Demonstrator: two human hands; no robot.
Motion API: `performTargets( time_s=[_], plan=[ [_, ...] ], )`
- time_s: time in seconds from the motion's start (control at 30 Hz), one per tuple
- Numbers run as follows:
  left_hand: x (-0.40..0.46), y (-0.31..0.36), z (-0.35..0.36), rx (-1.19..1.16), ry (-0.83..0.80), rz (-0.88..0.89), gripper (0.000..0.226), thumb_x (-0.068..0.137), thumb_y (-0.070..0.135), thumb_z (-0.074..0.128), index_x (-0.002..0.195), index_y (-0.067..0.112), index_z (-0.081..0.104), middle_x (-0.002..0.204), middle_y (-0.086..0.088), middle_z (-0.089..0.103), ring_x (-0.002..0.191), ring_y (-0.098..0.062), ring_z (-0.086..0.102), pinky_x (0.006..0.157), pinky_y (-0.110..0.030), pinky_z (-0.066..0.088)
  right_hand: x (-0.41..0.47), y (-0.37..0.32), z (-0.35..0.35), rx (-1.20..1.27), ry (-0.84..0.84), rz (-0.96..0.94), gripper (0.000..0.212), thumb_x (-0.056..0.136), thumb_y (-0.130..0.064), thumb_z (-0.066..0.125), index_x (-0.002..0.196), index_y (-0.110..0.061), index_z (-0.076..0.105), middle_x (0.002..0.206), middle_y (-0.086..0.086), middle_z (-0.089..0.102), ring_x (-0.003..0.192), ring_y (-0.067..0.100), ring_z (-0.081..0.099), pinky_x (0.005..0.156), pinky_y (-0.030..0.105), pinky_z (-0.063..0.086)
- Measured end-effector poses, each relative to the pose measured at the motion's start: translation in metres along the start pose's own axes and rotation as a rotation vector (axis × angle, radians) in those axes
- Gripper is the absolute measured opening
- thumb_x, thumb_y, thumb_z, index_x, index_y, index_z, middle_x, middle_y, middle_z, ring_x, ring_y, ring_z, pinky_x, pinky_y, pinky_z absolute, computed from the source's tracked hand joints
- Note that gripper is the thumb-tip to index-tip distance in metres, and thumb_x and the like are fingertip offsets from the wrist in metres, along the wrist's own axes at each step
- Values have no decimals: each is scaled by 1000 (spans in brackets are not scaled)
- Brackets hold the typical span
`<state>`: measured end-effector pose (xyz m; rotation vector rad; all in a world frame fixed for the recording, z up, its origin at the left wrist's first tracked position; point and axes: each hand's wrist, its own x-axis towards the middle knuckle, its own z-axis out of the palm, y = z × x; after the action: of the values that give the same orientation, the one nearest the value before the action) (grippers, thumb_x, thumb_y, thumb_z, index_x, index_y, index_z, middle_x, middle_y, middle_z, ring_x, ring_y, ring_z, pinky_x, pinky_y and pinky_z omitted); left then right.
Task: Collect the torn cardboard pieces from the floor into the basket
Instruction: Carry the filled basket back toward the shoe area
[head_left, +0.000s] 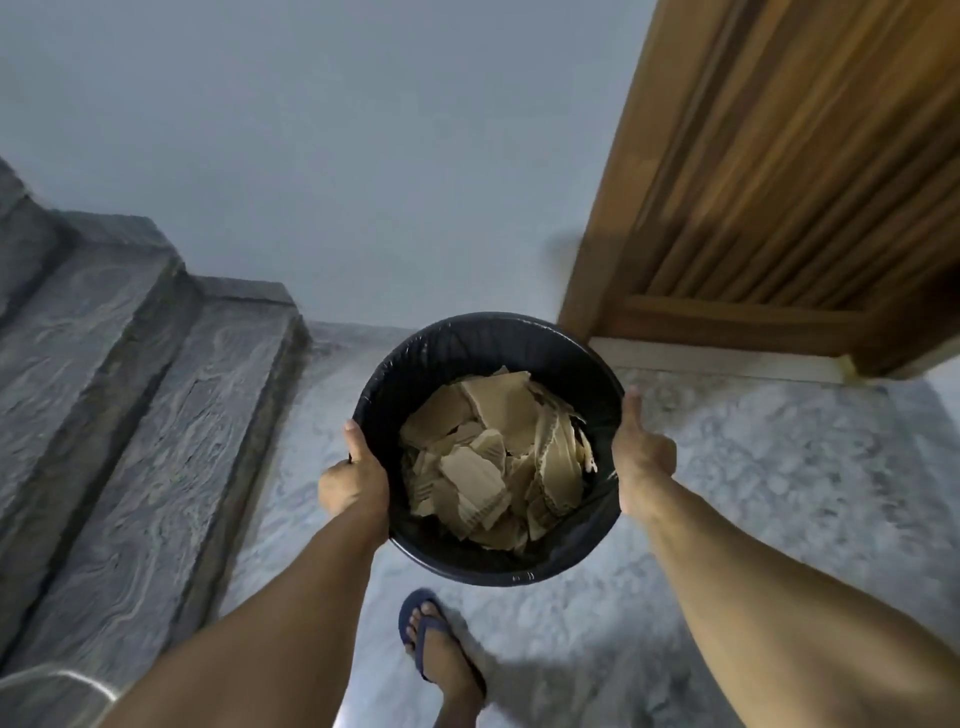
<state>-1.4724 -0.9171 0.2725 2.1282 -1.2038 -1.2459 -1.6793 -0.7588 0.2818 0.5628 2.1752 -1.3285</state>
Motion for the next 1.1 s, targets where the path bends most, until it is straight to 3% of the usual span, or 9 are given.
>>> performTargets(
  time_s=[0.13,0.27,0.43,0.57,0.67,0.87,0.97,1.03,1.1],
  plan=[
    [-70,-14,0,56,-69,62,69,93,65,35,57,6,37,73,-16,48,78,-31,49,79,-43,45,-13,23,-85,33,60,-5,78,83,-76,46,97,0,52,72,6,51,61,18,48,53,31,38],
    [-126,-32,0,108,-152,99,73,92,67,32,66,1,50,82,-18,55,77,-33,53,72,-40,46,-26,51,-154,87,126,34,74,82,-77,47,74,-3,49,64,4,46,54,17,41,50,31,34],
    [-182,-50,7,110,-280,84,75,81,77,42,61,5,50,68,-13,51,77,-35,58,83,-49,54,-45,95,-228,102,267,73,76,82,-79,43,62,-6,42,59,7,43,52,19,38,49,31,32],
    [-221,-61,3,198,-397,165,78,77,80,43,63,5,54,65,-13,54,72,-34,60,76,-47,55,-72,125,-277,145,341,89,71,79,-72,59,56,-9,36,54,4,38,49,17,35,49,32,31],
    [-244,-64,-5,237,-472,227,75,83,76,41,64,4,54,65,-12,52,70,-32,56,68,-41,49,-95,141,-304,121,404,102,71,81,-71,56,57,-6,40,55,5,42,50,18,40,54,34,37],
    [-282,-79,-32,396,-634,363,80,73,84,44,70,6,59,71,-13,60,73,-33,63,72,-42,55,-154,184,-345,269,530,183,78,77,-80,50,68,-2,48,62,7,44,61,22,48,58,33,39],
    [-304,-88,-42,461,-682,431,73,80,79,42,71,8,57,80,-16,63,77,-34,62,75,-42,56,-185,203,-366,280,605,200,92,83,-75,47,100,15,60,66,11,46,86,35,64,71,37,46],
    [-320,-94,-49,490,-718,465,71,83,75,43,77,6,60,81,-15,62,77,-33,60,72,-39,52,-204,217,-379,299,620,228,96,84,-73,47,117,16,55,89,20,58,105,39,61,81,39,47],
    [-338,-102,-56,496,-764,471,69,84,71,47,88,4,61,84,-15,60,82,-35,61,74,-39,51,-223,234,-394,388,651,223,100,82,-74,50,134,11,47,129,24,56,118,38,55,93,39,46]
  ],
)
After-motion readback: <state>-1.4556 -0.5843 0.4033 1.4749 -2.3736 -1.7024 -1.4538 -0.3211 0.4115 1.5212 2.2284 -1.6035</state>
